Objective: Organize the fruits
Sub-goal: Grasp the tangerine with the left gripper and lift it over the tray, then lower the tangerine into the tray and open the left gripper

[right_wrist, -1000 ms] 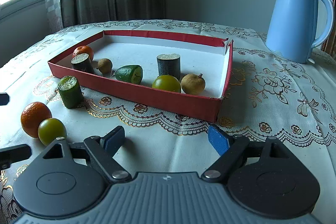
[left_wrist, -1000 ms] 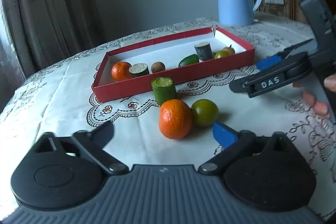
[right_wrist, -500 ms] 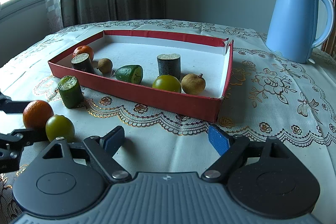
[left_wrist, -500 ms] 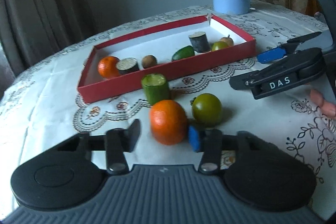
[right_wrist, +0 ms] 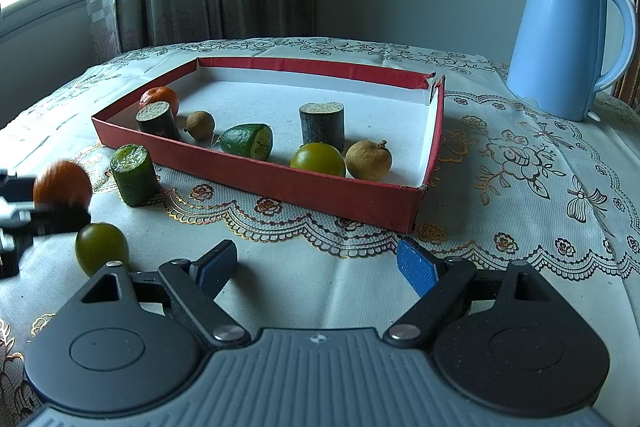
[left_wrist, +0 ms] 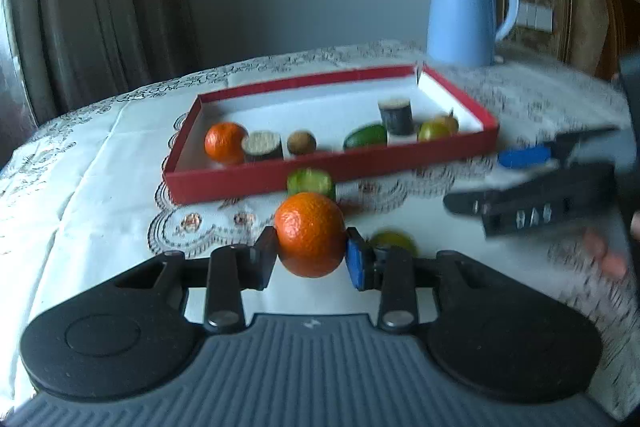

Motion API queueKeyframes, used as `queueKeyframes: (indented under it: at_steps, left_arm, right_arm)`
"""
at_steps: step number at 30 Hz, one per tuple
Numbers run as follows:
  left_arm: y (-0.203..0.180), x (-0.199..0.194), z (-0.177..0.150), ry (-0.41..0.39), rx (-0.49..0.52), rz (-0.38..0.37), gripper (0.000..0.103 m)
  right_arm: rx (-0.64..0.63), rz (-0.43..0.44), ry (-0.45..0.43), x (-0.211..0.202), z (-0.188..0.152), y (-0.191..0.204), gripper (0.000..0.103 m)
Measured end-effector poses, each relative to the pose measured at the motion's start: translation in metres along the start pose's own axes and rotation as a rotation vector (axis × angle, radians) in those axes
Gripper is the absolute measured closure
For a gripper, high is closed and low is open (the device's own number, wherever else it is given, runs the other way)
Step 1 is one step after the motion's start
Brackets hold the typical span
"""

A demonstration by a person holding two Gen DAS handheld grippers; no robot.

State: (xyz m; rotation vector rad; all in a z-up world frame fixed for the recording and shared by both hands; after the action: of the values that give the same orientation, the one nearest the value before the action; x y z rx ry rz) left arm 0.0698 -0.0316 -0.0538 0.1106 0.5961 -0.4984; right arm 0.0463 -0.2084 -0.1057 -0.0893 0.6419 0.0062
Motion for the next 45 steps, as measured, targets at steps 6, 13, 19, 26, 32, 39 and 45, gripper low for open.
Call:
queueKeyframes:
  at_steps: [6,13,19,26,32,39,45]
  left_arm:
    - [0.001,0.009,0.033,-0.024,-0.051,-0.019,0.070]
    - [0.009,0.050,0.073,-0.025,-0.129,-0.006,0.070]
    - [0.020,0.092,0.093,0.011,-0.166,0.022,0.070]
    - [0.024,0.129,0.095,0.077,-0.183,0.049,0.070]
    - [0.024,0.136,0.093,0.091,-0.181,0.052,0.070]
    - [0.018,0.133,0.091,0.064,-0.133,0.089,0.066]
    - [0.025,0.080,0.094,-0.090,-0.143,0.122,0.032]
  right_arm:
    - [0.000,0.000,0.000,0.000,0.000,0.000,0.016]
    - [-0.001,0.001,0.000,0.000,0.000,0.000,0.016]
    - [-0.001,0.002,0.000,0.000,0.000,0.000,0.015]
    - [-0.003,0.004,0.001,0.001,0.000,0.001,0.014]
    - [-0.003,0.004,0.001,0.001,0.000,0.001,0.013]
    - [-0.003,0.004,0.001,0.001,0.000,0.001,0.013]
    - [-0.003,0.004,0.001,0.001,0.000,0.001,0.013]
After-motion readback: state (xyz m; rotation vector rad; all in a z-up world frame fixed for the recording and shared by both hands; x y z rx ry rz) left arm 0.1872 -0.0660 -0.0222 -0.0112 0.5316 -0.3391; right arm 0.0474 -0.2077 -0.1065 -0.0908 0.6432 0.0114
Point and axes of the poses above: each gripper's, at about its wrist camera, not at the fingertips, and x roughly the way its jaws point, y to its left, z to its top, the point moved 5 cm from there along x, roughly the way its jaws point, and after that the axes turned 8 degrees about -x, right-handed, at the moved point
